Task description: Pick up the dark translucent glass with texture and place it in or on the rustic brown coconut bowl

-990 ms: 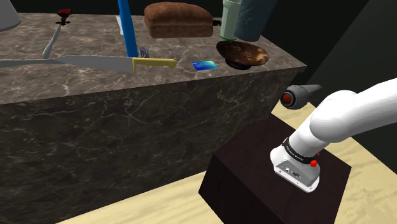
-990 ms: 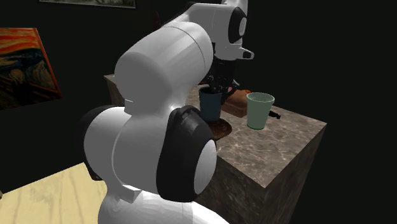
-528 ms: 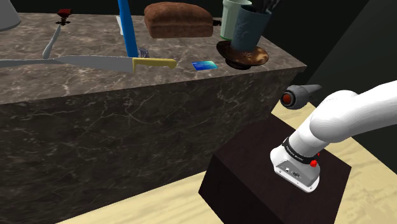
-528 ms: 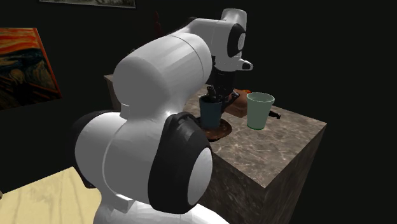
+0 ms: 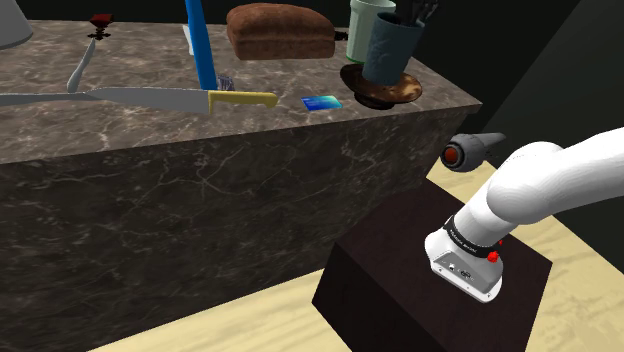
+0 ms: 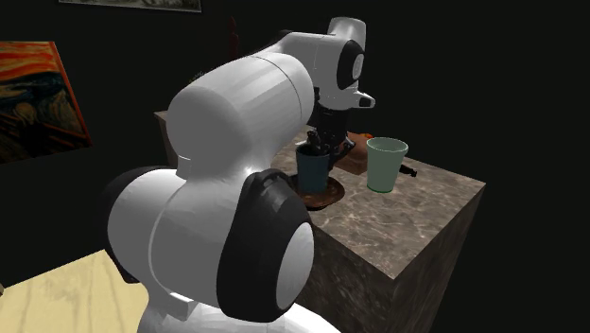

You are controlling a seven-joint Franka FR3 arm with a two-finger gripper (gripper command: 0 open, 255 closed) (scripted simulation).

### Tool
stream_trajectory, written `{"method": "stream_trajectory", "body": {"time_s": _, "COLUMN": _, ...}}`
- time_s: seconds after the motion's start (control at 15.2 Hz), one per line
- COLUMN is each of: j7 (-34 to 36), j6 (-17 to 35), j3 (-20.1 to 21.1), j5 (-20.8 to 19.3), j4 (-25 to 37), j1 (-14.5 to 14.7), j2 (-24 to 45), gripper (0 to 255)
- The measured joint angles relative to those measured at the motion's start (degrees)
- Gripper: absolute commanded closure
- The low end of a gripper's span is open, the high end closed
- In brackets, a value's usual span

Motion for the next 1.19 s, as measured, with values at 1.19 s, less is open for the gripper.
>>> {"method": "stream_trajectory", "body": {"time_s": 1.19, "j7": 0.2, "j6": -7.0, "j3": -0.6, "j5": -0.3, "j4": 10.2, "j1": -0.1, "j2": 3.2, "gripper": 0}}
